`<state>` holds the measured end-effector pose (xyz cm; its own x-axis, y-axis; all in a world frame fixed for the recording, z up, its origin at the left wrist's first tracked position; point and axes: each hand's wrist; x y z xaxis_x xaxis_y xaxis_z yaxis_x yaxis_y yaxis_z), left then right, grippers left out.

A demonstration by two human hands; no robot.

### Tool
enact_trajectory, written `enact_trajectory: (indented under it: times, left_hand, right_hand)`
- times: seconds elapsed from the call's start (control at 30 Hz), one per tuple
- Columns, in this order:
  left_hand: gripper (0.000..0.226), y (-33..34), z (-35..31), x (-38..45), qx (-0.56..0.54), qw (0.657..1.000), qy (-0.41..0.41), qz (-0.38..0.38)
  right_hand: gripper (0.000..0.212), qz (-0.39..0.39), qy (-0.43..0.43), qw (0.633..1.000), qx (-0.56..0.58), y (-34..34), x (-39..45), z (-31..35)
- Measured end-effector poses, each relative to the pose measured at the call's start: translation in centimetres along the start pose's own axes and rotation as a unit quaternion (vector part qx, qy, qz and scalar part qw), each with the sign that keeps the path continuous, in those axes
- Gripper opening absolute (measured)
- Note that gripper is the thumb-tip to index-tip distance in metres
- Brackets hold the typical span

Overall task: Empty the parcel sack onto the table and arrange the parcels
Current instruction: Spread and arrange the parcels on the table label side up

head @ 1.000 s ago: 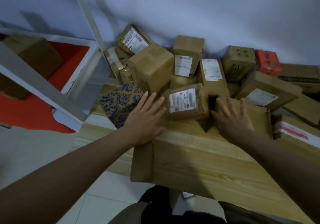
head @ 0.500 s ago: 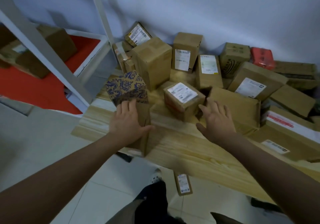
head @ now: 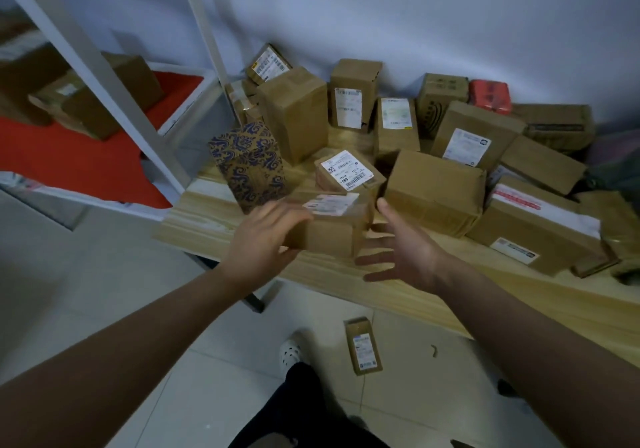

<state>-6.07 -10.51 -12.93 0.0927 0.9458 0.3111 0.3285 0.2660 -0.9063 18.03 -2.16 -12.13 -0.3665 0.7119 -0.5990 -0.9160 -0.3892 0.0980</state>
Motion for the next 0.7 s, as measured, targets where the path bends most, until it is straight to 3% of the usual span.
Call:
enact_trajectory:
  times: [0.07,0.13,0.23,0.3,0.37,0.43,0.53,0.7]
  left_hand:
    - [0.049,0.0,0.3,-0.4,0.051,0.992,0.112,-0.032]
    - [0.042,-0.1,0.9,-0.7,0.064,0.983,0.160,-0.060]
    - [0.048,-0.3,2.5,-1.0,0.075,0.982,0.168,-0.034]
    - [0.065,-0.7,3.8,-0.8,0.067,0.987,0.148,0.017]
    - [0.090,-1.4,5.2,-0.2,0.048,0.995,0.081,0.028]
    - [0.103,-2.0,7.0,1.3,0.020,0.998,-0.061,-0.023]
    - [0.115,-2.5,10.9,4.5,-0.014,0.963,-0.258,-0.072]
    - [0.131,-1.5,16.7,9.7,0.013,0.943,-0.324,0.078]
  right_hand:
    - [0.068,0.031,0.009,0.996,0.081,0.7,0.0,0.0]
    - [0.055,0.036,-0.009,0.995,0.097,1.8,0.3,-0.1]
    - [0.040,0.027,-0.032,0.995,0.089,3.2,1.6,-0.2]
    - [0.041,0.015,-0.042,0.997,0.060,4.0,3.0,-0.2]
    - [0.051,-0.005,-0.046,0.999,0.029,4.8,4.5,0.0]
    - [0.062,-0.023,-0.035,0.999,0.016,5.5,5.7,0.1]
    - [0.069,-0.042,-0.015,0.999,0.006,6.5,6.9,0.0]
    - [0.065,-0.069,0.008,0.998,-0.013,7.4,8.1,0.7]
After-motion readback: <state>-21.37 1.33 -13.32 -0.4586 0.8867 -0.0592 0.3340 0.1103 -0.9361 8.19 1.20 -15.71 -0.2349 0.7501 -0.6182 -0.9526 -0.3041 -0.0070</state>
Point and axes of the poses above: each hand's wrist, its own x-axis towards the middle knuckle, its own y-axis out of the palm, z = x × y, and after that the axes turned 7 degrees about -y, right-handed
